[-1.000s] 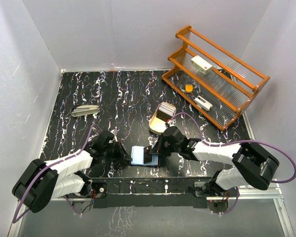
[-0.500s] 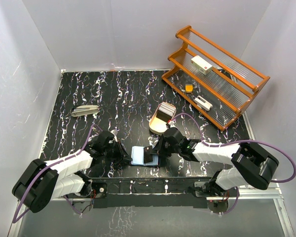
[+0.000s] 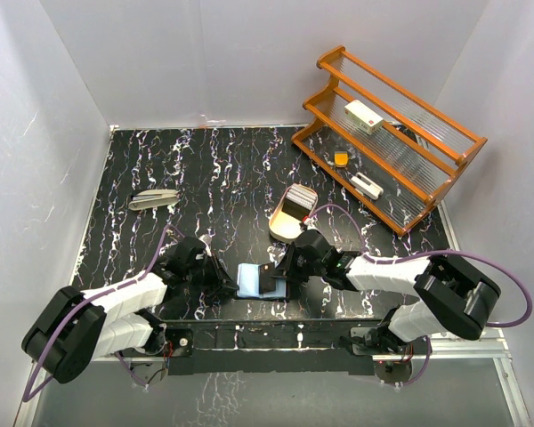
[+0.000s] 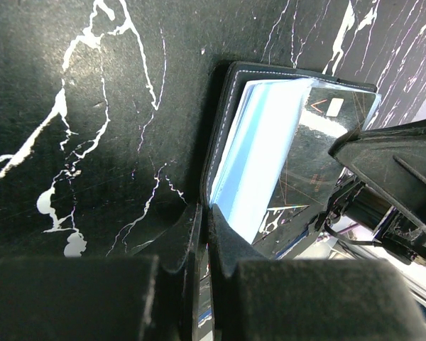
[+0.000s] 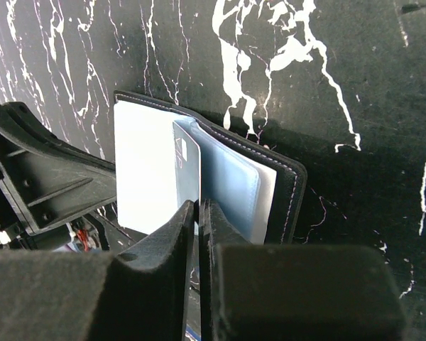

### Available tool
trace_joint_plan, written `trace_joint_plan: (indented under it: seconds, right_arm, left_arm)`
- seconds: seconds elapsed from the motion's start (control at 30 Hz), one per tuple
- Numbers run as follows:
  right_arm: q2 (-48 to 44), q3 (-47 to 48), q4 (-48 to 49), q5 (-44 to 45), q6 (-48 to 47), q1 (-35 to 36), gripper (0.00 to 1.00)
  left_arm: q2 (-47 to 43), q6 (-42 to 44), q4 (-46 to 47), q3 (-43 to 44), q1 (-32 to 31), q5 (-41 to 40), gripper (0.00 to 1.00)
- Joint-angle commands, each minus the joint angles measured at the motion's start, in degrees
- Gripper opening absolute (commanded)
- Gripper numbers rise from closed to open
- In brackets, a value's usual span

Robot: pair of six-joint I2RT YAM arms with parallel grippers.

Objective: Put the credit cards into the card holder
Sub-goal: Insert the credit card into the card holder.

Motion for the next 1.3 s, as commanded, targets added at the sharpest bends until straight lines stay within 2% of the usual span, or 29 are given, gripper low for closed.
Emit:
trace_joint_plan:
  seconds: [0.0,0.27,0.53,0.77,0.9,1.27]
  right_arm:
    - [0.06,-0.98,4.02,0.94,1.31,0.14,0.03]
    - [0.43,-1.26,4.78,0.92,1.92,0.15,0.06]
    - [-0.73,-2.14,5.86,1.60,2.71,0.21,0.01]
    - [0.35,-1.93,5.07,1.16,2.38,0.23,0.06]
    - [-0.24,-1.10,1.44,2.34,1.55,0.29,0.14]
    - [-2.40,-0.56,-2.69,3.65,0.77,0.57,0.16]
  left_arm:
    - [0.31,0.15,-0.71,-0.96,-0.30,1.13,0.00]
    - [0.21,0.03,-0.62,-1.10,-0.30,1.13,0.00]
    - [0.54,-0.10,-0.10,-1.48,-0.32,1.11,0.00]
    - [1.10,-0.27,0.53,-1.67,-0.30,1.39,0.00]
    - [0.85,-0.30,0.31,-1.74,-0.35,1.24,0.00]
    - [1.19,-0.48,0.91,-1.93,-0.39,1.48,0.00]
